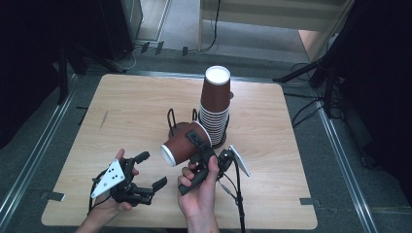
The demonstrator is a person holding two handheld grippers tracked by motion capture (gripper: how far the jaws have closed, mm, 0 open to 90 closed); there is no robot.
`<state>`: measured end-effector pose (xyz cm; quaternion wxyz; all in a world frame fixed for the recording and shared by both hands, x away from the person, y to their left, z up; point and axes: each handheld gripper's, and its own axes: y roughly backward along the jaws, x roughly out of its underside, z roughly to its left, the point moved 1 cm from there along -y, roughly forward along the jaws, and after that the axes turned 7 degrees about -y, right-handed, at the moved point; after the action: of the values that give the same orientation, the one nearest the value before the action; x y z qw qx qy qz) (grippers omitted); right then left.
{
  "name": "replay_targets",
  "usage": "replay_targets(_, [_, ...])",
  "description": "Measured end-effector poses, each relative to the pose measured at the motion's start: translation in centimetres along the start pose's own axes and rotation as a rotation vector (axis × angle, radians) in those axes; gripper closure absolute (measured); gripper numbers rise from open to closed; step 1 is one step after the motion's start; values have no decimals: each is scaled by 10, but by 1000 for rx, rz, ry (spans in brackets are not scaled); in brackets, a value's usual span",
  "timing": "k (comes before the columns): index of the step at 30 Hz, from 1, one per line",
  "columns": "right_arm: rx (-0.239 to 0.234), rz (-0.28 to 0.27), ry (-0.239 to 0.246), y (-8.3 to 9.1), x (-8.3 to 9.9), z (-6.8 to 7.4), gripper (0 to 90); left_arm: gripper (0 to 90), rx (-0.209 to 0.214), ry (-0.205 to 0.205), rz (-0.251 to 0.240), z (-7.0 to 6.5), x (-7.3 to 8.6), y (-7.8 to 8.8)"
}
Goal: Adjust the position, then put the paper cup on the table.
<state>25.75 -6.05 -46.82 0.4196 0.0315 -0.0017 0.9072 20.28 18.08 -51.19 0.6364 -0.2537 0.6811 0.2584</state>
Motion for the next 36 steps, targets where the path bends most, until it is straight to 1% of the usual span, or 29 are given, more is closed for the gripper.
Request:
replay_targets(3, [-3, -19, 60, 4, -1, 5, 123, 0, -10, 9, 13, 3, 2, 2])
replay_targets(4, [-4, -29, 88, 5, -1, 6, 123, 0, -15, 9, 18, 4, 3, 2])
replay_targets(6, [-1, -40, 121, 7, -2, 8, 123, 0, -22, 6, 28, 6, 5, 4])
replay_targets(8, [18, -61, 174, 9, -2, 11, 123, 0, -32, 12, 33, 8, 7, 6])
replay_targets(9, [32, -77, 198, 10, -2, 12, 123, 0, -38, 14, 34, 10, 8, 7])
replay_targets(12, [93, -124, 296, 11, -1, 14, 125, 0, -62, 25, 38, 16, 10, 10])
replay_targets(14, [104, -126, 332, 12, -1, 14, 125, 0, -83, 28, 43, 22, 11, 12])
replay_targets(15, [127, -135, 364, 12, 0, 13, 126, 0, -88, 30, 43, 24, 11, 13])
replay_targets(16, [132, -140, 380, 13, 0, 13, 126, 0, -97, 29, 44, 27, 11, 15])
replay_targets(17, [142, -155, 407, 13, 0, 12, 126, 0, -107, 34, 44, 29, 12, 16])
replay_targets(18, [177, -167, 420, 15, 1, 13, 126, 0, -116, 37, 44, 32, 12, 18])
replay_targets(19, [207, -178, 448, 15, 1, 13, 126, 0, -123, 41, 47, 34, 12, 20])
replay_targets(20, [219, -177, 473, 16, 1, 12, 126, 0, -131, 42, 48, 37, 13, 23])
replay_targets(21, [221, -174, 489, 17, 1, 12, 126, 0, -138, 46, 47, 38, 13, 24])
replay_targets(23, [217, -179, 501, 18, 0, 12, 126, 0, -155, 55, 51, 43, 14, 29])
replay_targets(25, [212, -201, 539, 19, 0, 13, 126, 0, -170, 63, 45, 46, 14, 33])
replay_targets(26, [213, -227, 596, 18, 1, 13, 126, 0, -175, 64, 46, 48, 14, 35])
replay_targets(27, [213, -227, 596, 18, 1, 13, 126, 0, -180, 68, 46, 49, 14, 37])
replay_targets(28, [215, -234, 618, 19, 2, 12, 126, 0, -188, 72, 43, 52, 15, 39])
replay_targets(29, [219, -243, 656, 19, 2, 12, 126, 0, -194, 73, 46, 53, 15, 41])
replay_targets(30, [225, -248, 680, 19, 2, 11, 127, 0, -199, 71, 52, 55, 16, 44])
replay_targets(31, [227, -269, 732, 19, 3, 10, 127, 0, -204, 71, 53, 56, 17, 46])
replay_targets(32, [227, -269, 732, 19, 3, 10, 127, 0, -206, 70, 55, 57, 18, 47])
replay_targets(33, [228, -281, 758, 19, 2, 9, 127, 0, -215, 71, 56, 58, 19, 50])
replay_targets(34, [237, -297, 802, 19, 2, 8, 126, 0, -218, 73, 59, 59, 20, 52])
replay_targets(35, [245, -304, 821, 19, 2, 8, 126, 0, -223, 70, 62, 61, 21, 54])
replay_targets(36, [258, -316, 860, 20, 1, 7, 127, 0, -228, 67, 65, 62, 21, 56])
